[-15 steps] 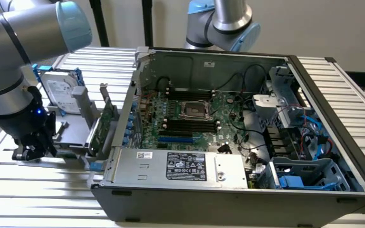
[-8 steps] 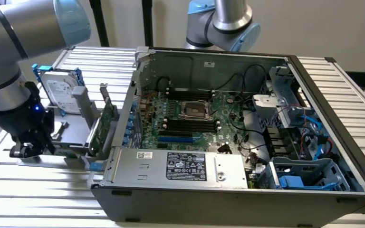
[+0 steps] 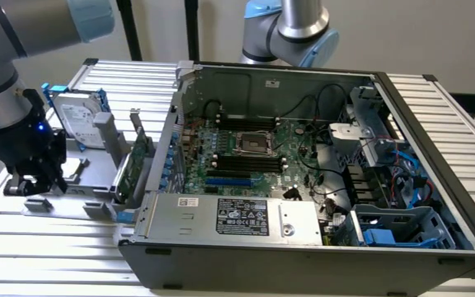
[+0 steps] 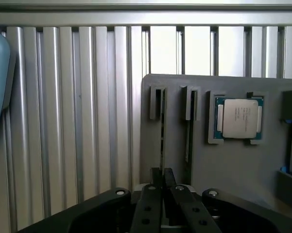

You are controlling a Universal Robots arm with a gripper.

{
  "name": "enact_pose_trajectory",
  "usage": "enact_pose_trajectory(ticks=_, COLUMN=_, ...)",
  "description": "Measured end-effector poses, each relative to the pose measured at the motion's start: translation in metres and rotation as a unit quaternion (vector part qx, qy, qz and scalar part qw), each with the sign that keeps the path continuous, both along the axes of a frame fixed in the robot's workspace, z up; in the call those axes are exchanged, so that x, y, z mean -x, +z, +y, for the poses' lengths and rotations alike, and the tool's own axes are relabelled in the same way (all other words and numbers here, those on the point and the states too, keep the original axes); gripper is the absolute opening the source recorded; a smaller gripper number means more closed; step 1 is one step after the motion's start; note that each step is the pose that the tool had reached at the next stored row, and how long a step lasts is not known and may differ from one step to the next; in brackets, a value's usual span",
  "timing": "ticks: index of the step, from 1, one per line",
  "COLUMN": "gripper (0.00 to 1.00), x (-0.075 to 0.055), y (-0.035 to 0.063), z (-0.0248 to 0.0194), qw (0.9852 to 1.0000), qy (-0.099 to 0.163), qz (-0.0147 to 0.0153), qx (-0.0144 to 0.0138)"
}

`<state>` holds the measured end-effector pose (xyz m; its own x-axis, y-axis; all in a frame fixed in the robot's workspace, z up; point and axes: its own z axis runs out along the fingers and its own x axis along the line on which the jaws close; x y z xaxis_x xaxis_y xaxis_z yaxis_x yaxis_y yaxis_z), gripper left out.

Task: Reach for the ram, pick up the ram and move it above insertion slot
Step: 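Pick up the ram and move it above insertion slot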

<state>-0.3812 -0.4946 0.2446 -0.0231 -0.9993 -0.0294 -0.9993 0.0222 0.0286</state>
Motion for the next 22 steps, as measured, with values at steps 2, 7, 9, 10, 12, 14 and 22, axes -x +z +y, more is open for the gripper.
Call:
enact_pose_trajectory(ticks=2, gripper=0.14, x=-0.001, y=0.0078, z=0.0000, qw=1.0000, qy=0.000, qz=0.0000, qx=-0.0010)
enact_pose_trajectory(ticks=7, gripper=0.14, x=-0.008, y=0.0285, z=-0.0001, qw=1.0000, qy=0.000, qz=0.0000, qx=-0.0035)
enact_pose_trajectory(ticks=9, gripper=0.14, x=-0.012, y=0.0368, z=-0.0002, qw=1.0000, qy=0.000, qz=0.0000, qx=-0.0047)
enact_pose_trajectory(ticks=10, gripper=0.14, x=-0.015, y=0.0411, z=-0.0002, qw=1.0000, qy=0.000, qz=0.0000, qx=-0.0054)
enact_pose_trajectory(ticks=12, gripper=0.14, x=-0.021, y=0.0488, z=-0.0004, qw=1.0000, qy=0.001, qz=-0.0001, qx=-0.0072)
enact_pose_trajectory(ticks=14, gripper=0.14, x=-0.027, y=0.0564, z=-0.0007, qw=1.0000, qy=0.002, qz=-0.0001, qx=-0.0093)
enact_pose_trajectory(ticks=22, gripper=0.14, x=-0.055, y=0.0873, z=-0.0023, qw=0.9998, qy=0.005, qz=0.0000, qx=-0.0192)
